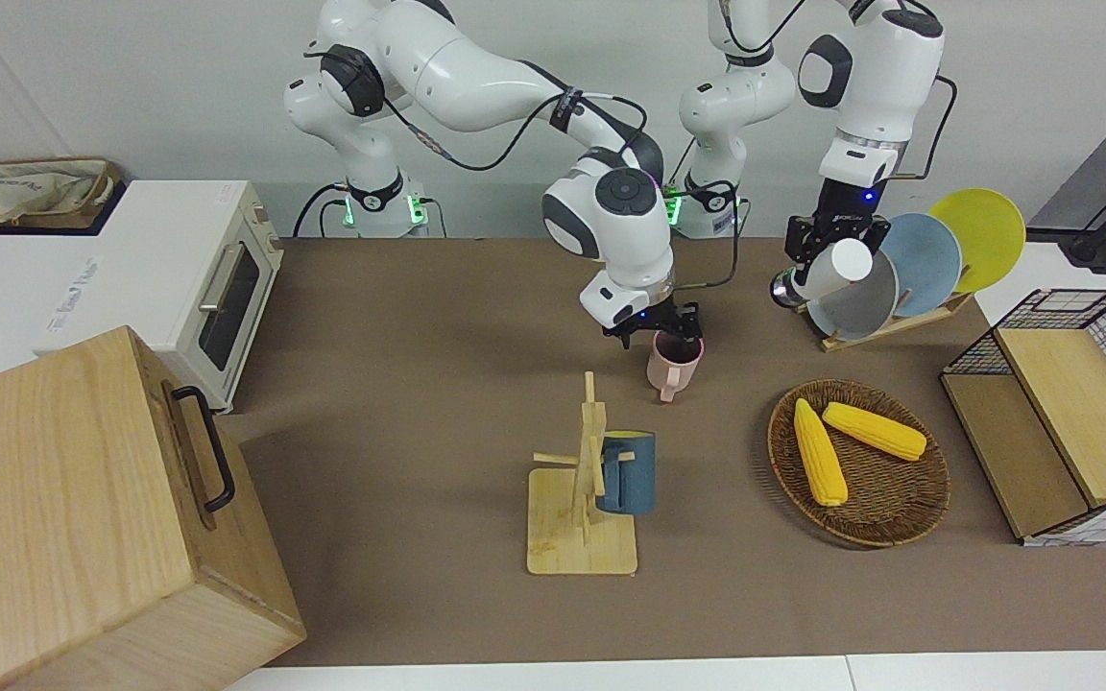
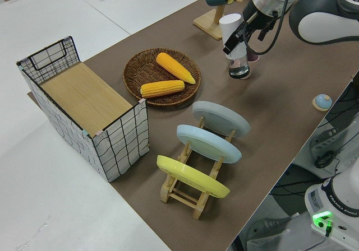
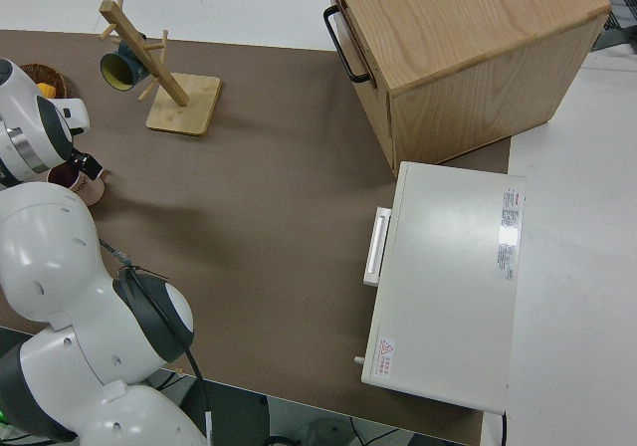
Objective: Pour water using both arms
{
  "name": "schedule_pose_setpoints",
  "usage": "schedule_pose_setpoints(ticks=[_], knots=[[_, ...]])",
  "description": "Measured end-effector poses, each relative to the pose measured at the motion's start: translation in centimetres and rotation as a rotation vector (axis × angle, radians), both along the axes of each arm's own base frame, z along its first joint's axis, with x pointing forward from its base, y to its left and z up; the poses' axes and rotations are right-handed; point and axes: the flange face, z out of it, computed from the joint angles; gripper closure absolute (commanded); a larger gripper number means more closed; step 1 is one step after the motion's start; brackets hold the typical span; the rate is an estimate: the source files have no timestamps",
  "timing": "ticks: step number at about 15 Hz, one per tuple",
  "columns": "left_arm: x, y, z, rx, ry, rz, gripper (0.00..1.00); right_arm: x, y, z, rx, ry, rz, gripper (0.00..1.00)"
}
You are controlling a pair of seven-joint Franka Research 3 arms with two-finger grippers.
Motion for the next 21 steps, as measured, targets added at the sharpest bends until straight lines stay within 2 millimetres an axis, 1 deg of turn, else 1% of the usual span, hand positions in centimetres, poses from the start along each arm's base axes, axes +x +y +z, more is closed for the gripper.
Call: schedule_pose_setpoints(ticks=[2,3,5,6,7,8,10,11,13,14,15,16,18,19,20,21], knots=[[0.0,-0.1,-0.2,0.0,0.003,-0.002,1.0,0.9,-2.4,4.8,0.009,-0.034,-0.032,0.009],[-0.1,-0.2,-0.2,0.0,0.004,-0.005,1.0,0.9,-4.2,7.4,-0.009,-0.033,-0.044,0.009],[-0.1,-0.5,-0.4,0.0,0.007,-0.011,1.0,1.2,-8.0,10.9,-0.058,-0.01,-0.056,0.009],[-0.2,-0.9,-0.6,0.0,0.012,-0.019,1.0,1.4,-11.3,13.2,-0.09,-0.001,-0.042,0.009],[-0.3,-1.2,-0.9,0.0,0.018,-0.027,1.0,1.5,-13.5,14.5,-0.112,0.007,-0.019,0.009],[-0.5,-2.1,-1.4,-0.001,0.028,-0.045,1.0,1.7,-16.8,16.1,-0.141,0.019,0.018,0.009],[-0.8,-3.4,-2.0,-0.002,0.039,-0.072,1.0,2.0,-20.9,17.5,-0.169,0.038,0.064,0.009],[-1.0,-4.3,-2.3,-0.002,0.045,-0.091,1.0,2.3,-23.8,18.3,-0.182,0.052,0.085,0.009],[-1.3,-5.5,-2.9,-0.002,0.057,-0.119,1.0,2.5,-27.5,19.4,-0.194,0.065,0.101,0.009],[-1.8,-6.7,-3.7,-0.003,0.074,-0.141,1.0,2.3,-30.3,20.6,-0.2,0.065,0.111,0.009],[-2.3,-7.9,-4.6,-0.004,0.088,-0.167,1.0,1.9,-32.4,21.8,-0.204,0.057,0.13,0.009],[-2.9,-9.2,-5.4,-0.004,0.097,-0.191,1.0,1.4,-34.0,22.7,-0.21,0.053,0.146,0.009],[-3.9,-11.5,-7.0,-0.005,0.088,-0.22,1.0,0.6,-36.0,23.6,-0.218,0.058,0.167,0.007],[-4.3,-12.1,-7.6,-0.01,0.087,-0.228,1.0,0.4,-36.6,23.8,-0.222,0.064,0.175,0.009],[-4.9,-13.1,-8.5,-0.017,0.092,-0.243,1.0,0.1,-37.6,24.0,-0.228,0.074,0.182,0.009],[-5.3,-13.6,-9.0,-0.016,0.099,-0.254,1.0,0.1,-38.3,24.0,-0.23,0.078,0.18,0.009]])
